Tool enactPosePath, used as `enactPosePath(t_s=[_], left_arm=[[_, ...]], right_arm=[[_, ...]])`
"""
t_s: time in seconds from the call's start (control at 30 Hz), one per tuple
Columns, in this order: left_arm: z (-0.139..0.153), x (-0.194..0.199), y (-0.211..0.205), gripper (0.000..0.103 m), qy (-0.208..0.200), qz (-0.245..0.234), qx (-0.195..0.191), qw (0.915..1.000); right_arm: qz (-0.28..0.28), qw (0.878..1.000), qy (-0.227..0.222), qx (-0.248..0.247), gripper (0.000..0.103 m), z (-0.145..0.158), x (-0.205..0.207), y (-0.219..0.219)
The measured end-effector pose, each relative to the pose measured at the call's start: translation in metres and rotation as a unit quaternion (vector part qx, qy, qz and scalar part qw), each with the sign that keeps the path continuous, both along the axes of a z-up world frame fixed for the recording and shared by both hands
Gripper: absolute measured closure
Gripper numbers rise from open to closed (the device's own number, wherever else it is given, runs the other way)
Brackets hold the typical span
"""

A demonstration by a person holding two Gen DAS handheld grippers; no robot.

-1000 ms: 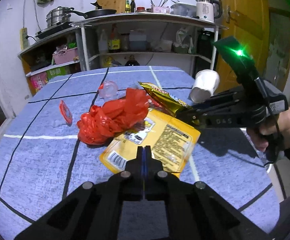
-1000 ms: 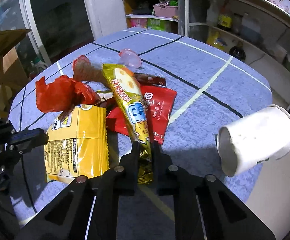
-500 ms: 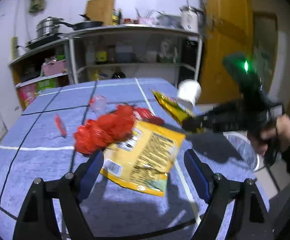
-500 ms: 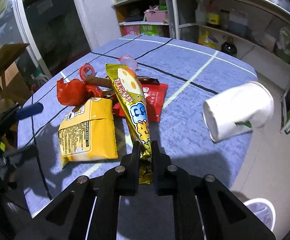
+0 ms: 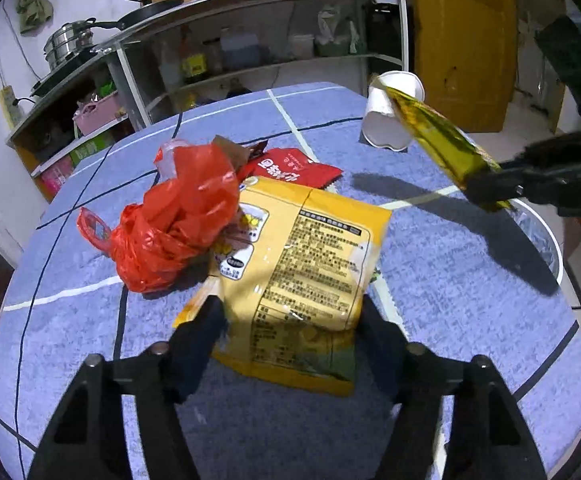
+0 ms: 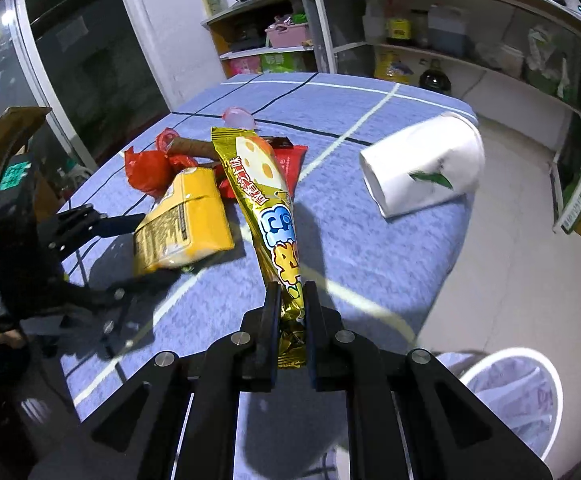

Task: Collect trash
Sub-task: 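Grasp the gold ice-cream wrapper with right tool while left tool grasps yellow chip bag, then carry both wrappers over the trash bin and open both tools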

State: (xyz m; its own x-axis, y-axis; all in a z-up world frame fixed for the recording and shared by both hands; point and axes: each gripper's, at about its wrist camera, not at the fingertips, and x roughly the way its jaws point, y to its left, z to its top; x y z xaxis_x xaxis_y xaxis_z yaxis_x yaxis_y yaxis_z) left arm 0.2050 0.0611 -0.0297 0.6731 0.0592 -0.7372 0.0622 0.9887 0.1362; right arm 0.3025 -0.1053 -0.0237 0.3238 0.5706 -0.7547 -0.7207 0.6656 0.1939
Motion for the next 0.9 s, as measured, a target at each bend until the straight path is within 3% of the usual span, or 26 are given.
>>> enactPosePath(t_s=[0.13,0.2,0.3,0.67,0.9], left_arm=[[0.001,-0.003,0.0,0.059,-0.008,0.002,0.006,0.9999],[0.002,-0.007,0.003,0.062,-0.014,0.003,-0.003,0.9999],[0.01,-0.016,0.007,0.075,-0.029,0.008,-0.015,0.9994],[0.061,-0.055,-0.006,0.076,-0.093,-0.011,-0.077,0.9926],[0.08,-0.039,-0.04,0.076,-0.098,-0.056,-0.107,0.9877]], right_arm=[[-0.015,1.0,0.002,0.009,0.092,0.002,-0.01,-0.015],[-0.023,1.0,0.002,0.014,0.092,0.003,-0.014,-0.023],[-0.037,0.999,0.005,0.023,0.092,0.005,-0.019,-0.037],[-0.11,0.992,0.013,0.064,0.092,0.01,-0.033,-0.097],[-0.162,0.984,0.02,0.066,0.092,0.0,-0.033,-0.133]])
